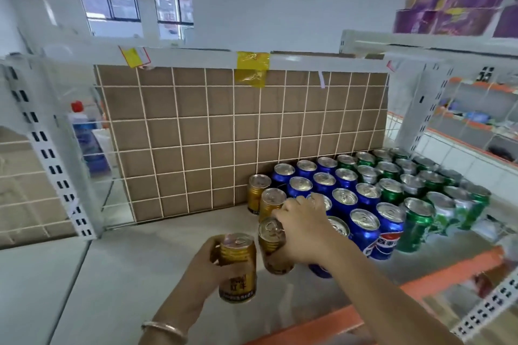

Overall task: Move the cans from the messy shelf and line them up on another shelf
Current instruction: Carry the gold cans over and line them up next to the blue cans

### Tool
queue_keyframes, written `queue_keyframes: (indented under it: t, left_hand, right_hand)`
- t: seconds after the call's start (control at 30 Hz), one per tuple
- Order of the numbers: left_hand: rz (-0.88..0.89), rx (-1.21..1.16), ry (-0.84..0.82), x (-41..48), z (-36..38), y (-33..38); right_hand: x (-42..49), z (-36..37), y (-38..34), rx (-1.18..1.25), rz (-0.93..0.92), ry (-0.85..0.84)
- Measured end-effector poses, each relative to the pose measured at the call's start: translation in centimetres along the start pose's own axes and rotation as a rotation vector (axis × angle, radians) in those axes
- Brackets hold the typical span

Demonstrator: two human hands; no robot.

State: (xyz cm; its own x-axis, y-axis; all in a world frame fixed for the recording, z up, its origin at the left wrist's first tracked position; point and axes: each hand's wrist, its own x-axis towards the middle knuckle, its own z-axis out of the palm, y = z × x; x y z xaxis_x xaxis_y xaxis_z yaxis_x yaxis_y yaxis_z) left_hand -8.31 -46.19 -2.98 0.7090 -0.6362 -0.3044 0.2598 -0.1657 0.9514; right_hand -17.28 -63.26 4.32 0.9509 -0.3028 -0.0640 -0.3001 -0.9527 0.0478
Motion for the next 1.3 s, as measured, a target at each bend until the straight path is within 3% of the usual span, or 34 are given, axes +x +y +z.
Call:
queue_keyframes:
  t: [0.2,0.4,0.57,0.73,0.9,1.13,1.3]
  left_hand:
    - [0.111,0.065,0.058,1.2,0.8,-0.6]
    - [0.162,0.099,0.055,1.9,1.3,-1.1]
    - [0.205,0.168,0.049,2.4,3.7,-2.0]
    - [0.227,0.119,0.028,3.1,7.8,-2.8]
    - [0.163,0.056,-0.012,3.7,10.2,-3.3]
    - [0.149,0.277,0.087,3.6,11.0,-4.2]
    - [0.060,0.461,0.146,2.6,6.8,-5.2]
  right_hand:
    - [2.6,1.1,1.6,-0.174,-0.022,0.028]
    - [4.1,1.7,2.8,-0.166,0.133,-0.043]
    - [4.5,2.0,3.1,-0.178,0.110,-0.053]
    - [3.6,1.4,4.4,-0.071,0.077,-0.065]
    - [2.7,1.3,4.1,0.064,0.063,0.035]
    - [1.8,2.7,1.8,0.151,-0.067,0.109]
    - [1.8,3.4,-1.5,0.241,-0.189,-0.023]
